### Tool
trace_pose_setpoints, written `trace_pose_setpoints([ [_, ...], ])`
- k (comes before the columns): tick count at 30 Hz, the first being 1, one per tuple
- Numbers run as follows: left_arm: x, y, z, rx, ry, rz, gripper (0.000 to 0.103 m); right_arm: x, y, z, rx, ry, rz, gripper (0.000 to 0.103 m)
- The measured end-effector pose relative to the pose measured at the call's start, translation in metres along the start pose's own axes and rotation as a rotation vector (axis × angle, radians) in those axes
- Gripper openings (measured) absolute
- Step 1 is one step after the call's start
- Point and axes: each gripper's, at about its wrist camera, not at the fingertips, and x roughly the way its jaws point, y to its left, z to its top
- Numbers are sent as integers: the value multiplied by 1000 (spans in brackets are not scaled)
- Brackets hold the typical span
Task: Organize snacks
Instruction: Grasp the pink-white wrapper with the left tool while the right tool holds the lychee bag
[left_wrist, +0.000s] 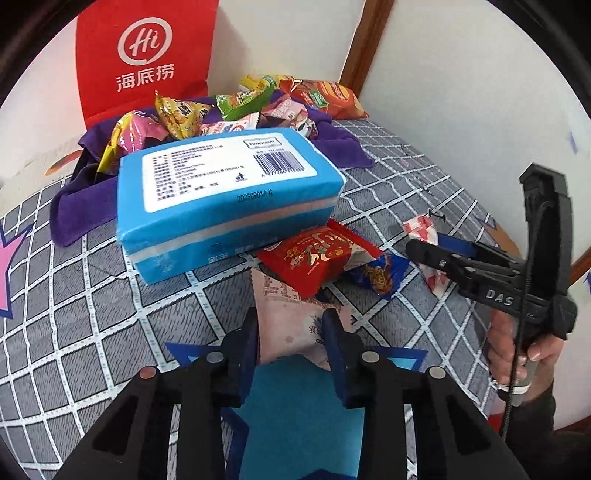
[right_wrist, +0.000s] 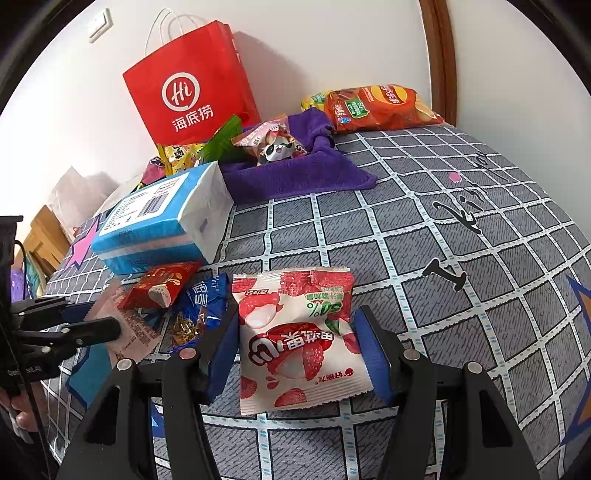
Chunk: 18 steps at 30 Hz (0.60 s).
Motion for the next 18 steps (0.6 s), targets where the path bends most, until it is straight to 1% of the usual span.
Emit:
trace_pose_setpoints([
  [5,-12,5,-2,-24,-21,-18,29,1,2,0,-14,2,-13,61],
  [9,-24,8,-3,-33,-39,-26,28,0,4,0,-21,4,-5,61],
  [13,-37,11,-1,-37,-62,-23,28,0,4,1,-19,12,-5,61],
  [18,-52,12,7,-36,-92,-17,28,-1,10,2,-46,33,-32,61],
])
